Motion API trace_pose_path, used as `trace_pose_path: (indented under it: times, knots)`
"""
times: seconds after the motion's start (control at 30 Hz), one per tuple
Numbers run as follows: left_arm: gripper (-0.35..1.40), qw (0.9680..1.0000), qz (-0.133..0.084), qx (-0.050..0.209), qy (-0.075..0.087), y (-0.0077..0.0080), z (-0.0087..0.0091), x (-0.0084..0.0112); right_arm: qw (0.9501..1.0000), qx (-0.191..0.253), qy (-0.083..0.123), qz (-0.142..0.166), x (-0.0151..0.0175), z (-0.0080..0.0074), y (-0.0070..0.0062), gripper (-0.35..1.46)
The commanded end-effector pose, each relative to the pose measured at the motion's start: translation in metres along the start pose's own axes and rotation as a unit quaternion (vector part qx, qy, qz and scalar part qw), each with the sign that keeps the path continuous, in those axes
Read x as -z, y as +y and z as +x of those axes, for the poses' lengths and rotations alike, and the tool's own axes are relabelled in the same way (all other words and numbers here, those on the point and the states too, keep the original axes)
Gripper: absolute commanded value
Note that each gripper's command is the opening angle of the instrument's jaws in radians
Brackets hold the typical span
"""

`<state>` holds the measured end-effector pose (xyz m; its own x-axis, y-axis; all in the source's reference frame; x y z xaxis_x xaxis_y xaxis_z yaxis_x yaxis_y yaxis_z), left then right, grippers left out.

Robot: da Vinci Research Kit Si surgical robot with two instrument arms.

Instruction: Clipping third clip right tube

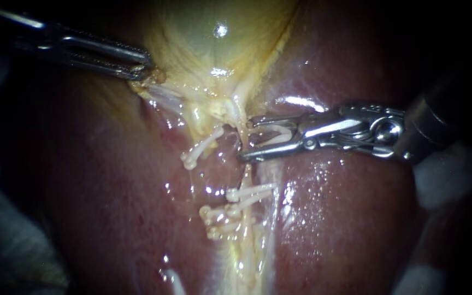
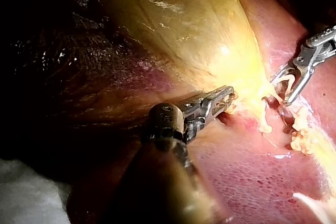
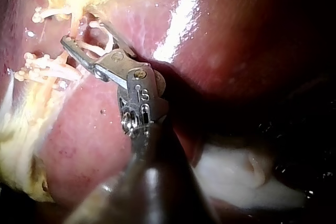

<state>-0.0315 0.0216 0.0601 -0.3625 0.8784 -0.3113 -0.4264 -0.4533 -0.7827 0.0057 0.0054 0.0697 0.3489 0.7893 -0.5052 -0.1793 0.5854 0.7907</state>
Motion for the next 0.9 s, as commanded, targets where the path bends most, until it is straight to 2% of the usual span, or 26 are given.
trace_pose_path:
  times: [0.03,0.23,0.5,0.77,0.9]
  knots:
    - [-0.35,1.0,0.0,0.0,0.0,0.0,0.0,0.0,1.0,0.0,-0.001,0.0,0.0,0.0,-0.0001,0.5]
    - [-0.35,1.0,0.0,0.0,0.0,0.0,0.0,0.0,0.9999,-0.001,0.012,0.003,-0.0006,0.0,-0.0009,0.5]
    - [-0.35,1.0,0.0,0.0,0.0,0.0001,0.0,0.0,0.9998,-0.001,0.013,0.017,-0.0018,0.0,-0.0018,0.5]
    - [-0.35,1.0,0.0,0.0,0.0,0.0,0.0,0.0,0.9992,0.001,0.02,0.036,-0.0026,0.0001,-0.0027,0.5]
    - [-0.35,1.0,0.0,0.0,0.0,0.0001,0.0,0.0,0.998,-0.014,0.03,0.055,-0.0029,0.0002,-0.0033,0.5]
